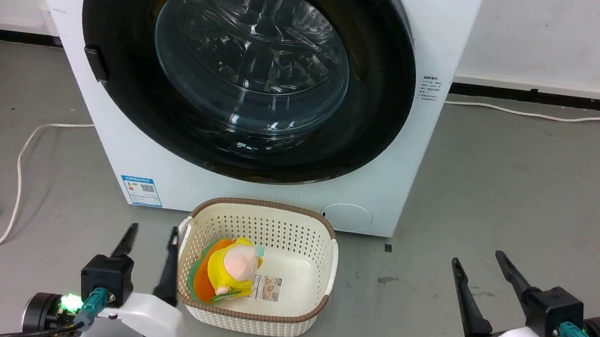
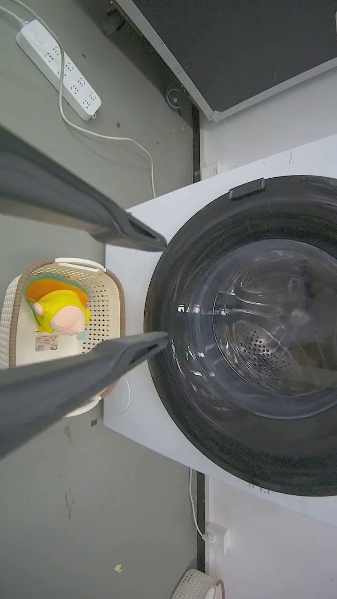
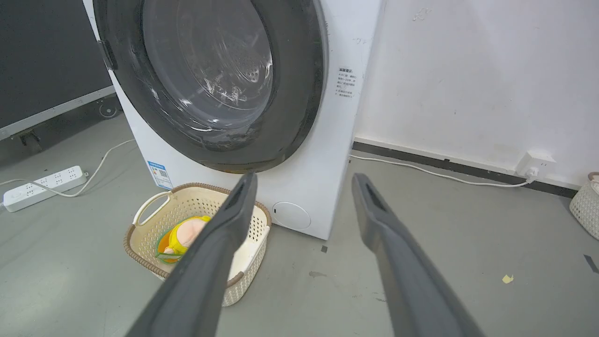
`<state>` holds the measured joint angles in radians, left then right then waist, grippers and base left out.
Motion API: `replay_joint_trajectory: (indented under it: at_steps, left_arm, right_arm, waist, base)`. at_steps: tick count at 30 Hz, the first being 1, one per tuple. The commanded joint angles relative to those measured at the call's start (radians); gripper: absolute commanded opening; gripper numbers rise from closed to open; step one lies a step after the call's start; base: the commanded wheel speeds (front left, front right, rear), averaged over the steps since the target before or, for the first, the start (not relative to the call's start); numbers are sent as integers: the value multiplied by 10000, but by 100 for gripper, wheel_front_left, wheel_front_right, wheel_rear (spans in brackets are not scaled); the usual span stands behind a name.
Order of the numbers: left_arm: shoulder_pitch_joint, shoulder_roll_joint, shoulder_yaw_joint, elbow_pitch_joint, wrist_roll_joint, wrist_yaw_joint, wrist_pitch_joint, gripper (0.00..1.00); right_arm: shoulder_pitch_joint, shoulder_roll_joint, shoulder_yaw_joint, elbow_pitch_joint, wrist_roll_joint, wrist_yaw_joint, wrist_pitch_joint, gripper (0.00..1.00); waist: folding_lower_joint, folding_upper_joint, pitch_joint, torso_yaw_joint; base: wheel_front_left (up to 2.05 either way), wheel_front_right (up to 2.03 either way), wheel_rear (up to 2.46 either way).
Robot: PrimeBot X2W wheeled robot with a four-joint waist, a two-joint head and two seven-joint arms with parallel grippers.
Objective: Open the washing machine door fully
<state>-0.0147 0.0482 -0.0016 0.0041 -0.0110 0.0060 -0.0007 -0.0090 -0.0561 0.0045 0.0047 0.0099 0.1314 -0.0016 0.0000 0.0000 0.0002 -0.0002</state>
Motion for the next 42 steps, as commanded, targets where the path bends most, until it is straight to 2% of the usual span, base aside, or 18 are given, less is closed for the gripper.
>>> replay_joint_trajectory:
  at_steps: [1,22,40,41,42]
  left_arm:
    - [-3,1,-38,8,-31,10,-75,100]
    - [-218,4,-355,-130,-243,95,-513,100]
    - [-872,7,-809,-366,-468,258,-890,100]
    - [-903,7,-821,-379,-485,264,-911,100]
    - [-935,7,-835,-396,-501,270,-931,100]
  right_arm:
    - [4,2,-3,-1,94,0,-67,100]
    - [-334,-75,31,-163,359,-1,-505,100]
    - [-2364,-887,293,93,1418,-3,-700,100]
    - [-2507,-924,305,123,1505,-3,-679,95]
    - [-2648,-955,305,149,1605,-3,-662,35]
  waist:
    - [0,0,3,-1]
    - [0,0,437,107]
    - [0,0,1528,391]
    - [0,0,1594,411]
    - [0,0,1660,431]
  base:
    - [0,0,0]
    - [0,0,0]
    - [0,0,0]
    - [0,0,0]
    - [0,0,0]
